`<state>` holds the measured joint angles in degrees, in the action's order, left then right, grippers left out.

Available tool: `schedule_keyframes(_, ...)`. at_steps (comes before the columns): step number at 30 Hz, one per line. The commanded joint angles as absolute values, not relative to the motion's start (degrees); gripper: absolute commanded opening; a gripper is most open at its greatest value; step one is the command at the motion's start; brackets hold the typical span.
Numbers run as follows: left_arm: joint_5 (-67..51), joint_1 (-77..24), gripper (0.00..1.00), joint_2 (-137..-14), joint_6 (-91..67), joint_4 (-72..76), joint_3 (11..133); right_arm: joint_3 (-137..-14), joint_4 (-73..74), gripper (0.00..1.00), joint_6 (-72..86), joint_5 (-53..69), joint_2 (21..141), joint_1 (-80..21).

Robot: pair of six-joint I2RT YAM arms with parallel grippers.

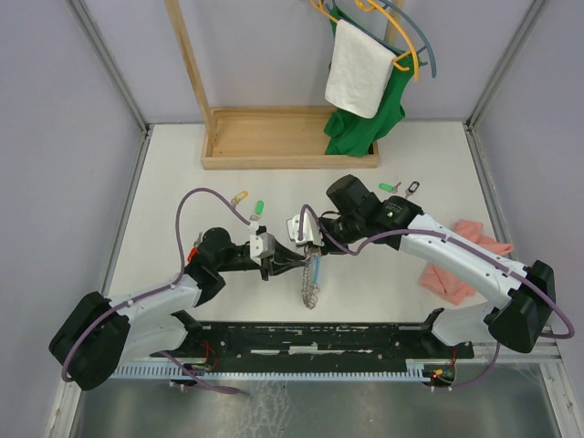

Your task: Put the keys on the keyring

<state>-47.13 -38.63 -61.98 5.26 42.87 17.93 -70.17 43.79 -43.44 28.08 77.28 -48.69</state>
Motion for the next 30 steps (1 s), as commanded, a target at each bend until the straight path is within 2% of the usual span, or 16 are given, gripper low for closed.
schedule_keyframes(1,-51.1,-39.9,0.24,-60.0,6.0,43.9,18.8,-71.7,40.5,0.01,-44.4,27.7,75.3,-48.5)
schedule_keyframes(5,-52.6,-41.5,0.27,-60.1,7.7,40.5,19.8,-71.6,40.7,0.01,-44.7,28.2,74.9,-48.5)
schedule_keyframes(15,-37.5,-41.0,0.38,-57.0,10.3,42.4,18.9,-70.8,41.6,0.01,-46.6,29.8,73.6,-48.5)
schedule_keyframes(30,-43.8,-38.6,0.4,-64.8,10.0,44.5,24.6,-70.9,43.0,0.01,-48.4,32.1,73.2,-48.6)
